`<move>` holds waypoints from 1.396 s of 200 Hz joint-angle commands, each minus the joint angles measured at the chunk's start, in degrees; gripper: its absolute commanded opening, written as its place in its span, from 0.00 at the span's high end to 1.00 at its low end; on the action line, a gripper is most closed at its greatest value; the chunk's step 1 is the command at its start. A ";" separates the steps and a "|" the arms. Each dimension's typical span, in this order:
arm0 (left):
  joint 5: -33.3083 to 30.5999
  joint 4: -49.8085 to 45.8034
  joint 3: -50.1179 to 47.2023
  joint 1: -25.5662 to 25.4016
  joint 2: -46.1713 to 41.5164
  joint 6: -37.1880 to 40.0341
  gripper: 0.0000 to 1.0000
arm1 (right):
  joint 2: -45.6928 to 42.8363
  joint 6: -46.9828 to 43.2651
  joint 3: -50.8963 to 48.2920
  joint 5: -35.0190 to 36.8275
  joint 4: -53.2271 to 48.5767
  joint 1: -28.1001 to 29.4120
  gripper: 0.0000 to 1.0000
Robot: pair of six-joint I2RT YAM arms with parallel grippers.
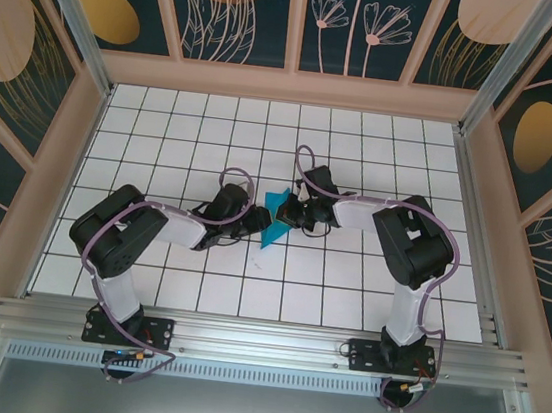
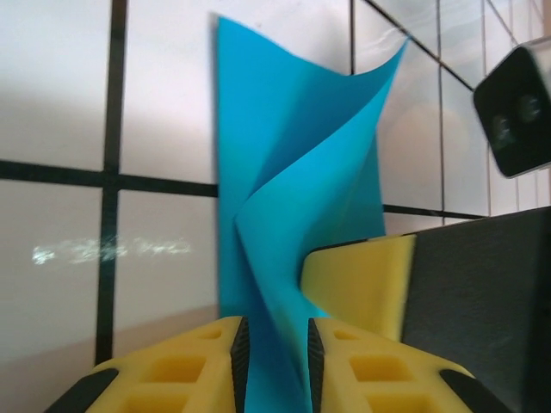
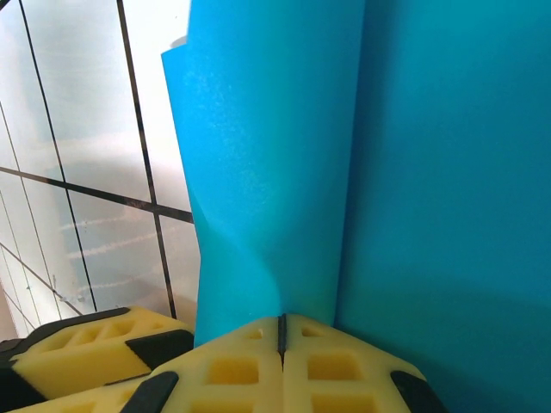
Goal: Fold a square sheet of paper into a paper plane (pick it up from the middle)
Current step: Fourth fold the wing at the center of the table.
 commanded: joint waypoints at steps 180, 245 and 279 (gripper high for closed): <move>0.59 0.46 -2.25 0.31 4.14 4.18 0.96 | -8.31 2.03 -2.81 0.24 -0.73 1.79 0.94; 0.92 1.15 -3.47 0.30 4.07 4.57 0.97 | -4.03 4.26 -3.59 1.64 0.70 3.88 0.96; 1.43 0.57 -3.24 0.28 4.48 5.22 0.98 | -2.84 4.32 -4.57 2.61 0.59 3.88 0.97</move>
